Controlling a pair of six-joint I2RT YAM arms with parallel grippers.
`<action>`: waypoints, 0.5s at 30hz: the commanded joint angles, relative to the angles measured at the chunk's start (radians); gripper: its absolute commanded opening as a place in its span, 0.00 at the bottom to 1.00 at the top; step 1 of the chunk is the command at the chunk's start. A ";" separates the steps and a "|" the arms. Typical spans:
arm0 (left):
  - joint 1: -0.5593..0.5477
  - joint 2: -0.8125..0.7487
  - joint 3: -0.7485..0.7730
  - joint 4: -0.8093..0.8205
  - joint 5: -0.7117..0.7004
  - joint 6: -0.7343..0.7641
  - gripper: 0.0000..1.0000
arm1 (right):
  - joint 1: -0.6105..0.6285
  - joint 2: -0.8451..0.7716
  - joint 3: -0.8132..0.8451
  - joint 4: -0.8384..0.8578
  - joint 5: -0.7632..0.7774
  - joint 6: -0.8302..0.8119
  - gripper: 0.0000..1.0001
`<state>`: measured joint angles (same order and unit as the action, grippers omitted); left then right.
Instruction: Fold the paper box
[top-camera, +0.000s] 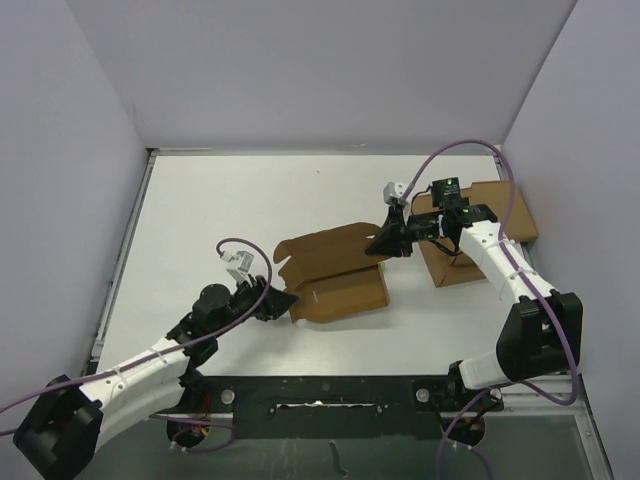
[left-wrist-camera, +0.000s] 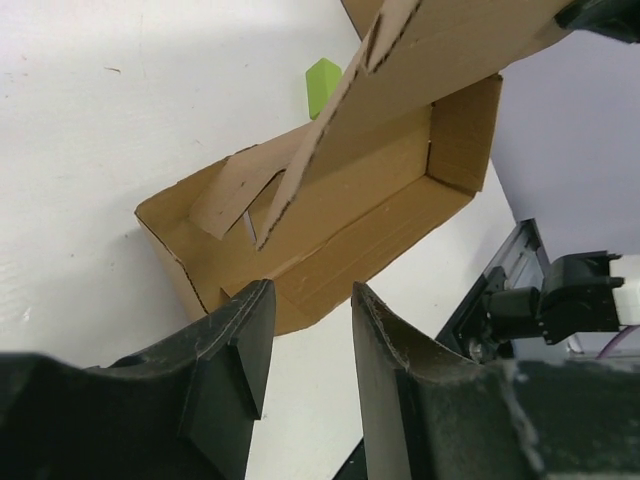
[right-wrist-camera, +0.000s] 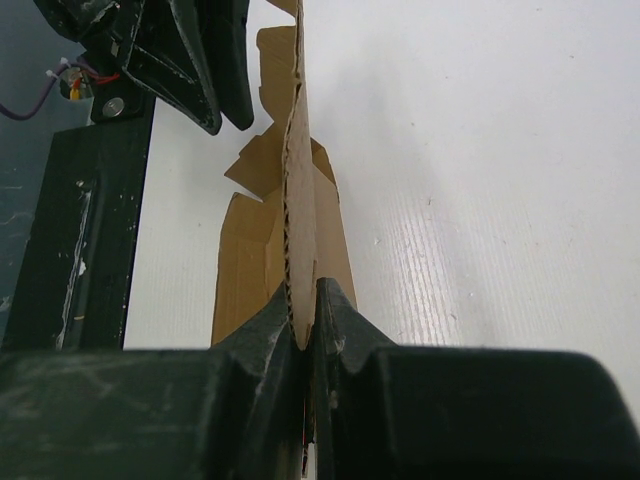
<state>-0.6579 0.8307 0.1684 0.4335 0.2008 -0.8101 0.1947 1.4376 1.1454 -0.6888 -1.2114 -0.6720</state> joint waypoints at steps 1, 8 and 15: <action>-0.048 0.043 -0.027 0.158 -0.107 0.083 0.31 | -0.010 0.003 -0.002 0.037 -0.028 0.014 0.00; -0.103 0.104 -0.033 0.220 -0.195 0.147 0.25 | -0.012 0.001 -0.003 0.040 -0.031 0.020 0.00; -0.118 0.163 -0.041 0.248 -0.275 0.149 0.15 | -0.012 0.000 -0.004 0.041 -0.031 0.022 0.00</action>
<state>-0.7658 0.9707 0.1219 0.5884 0.0055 -0.6827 0.1894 1.4380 1.1439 -0.6819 -1.2118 -0.6575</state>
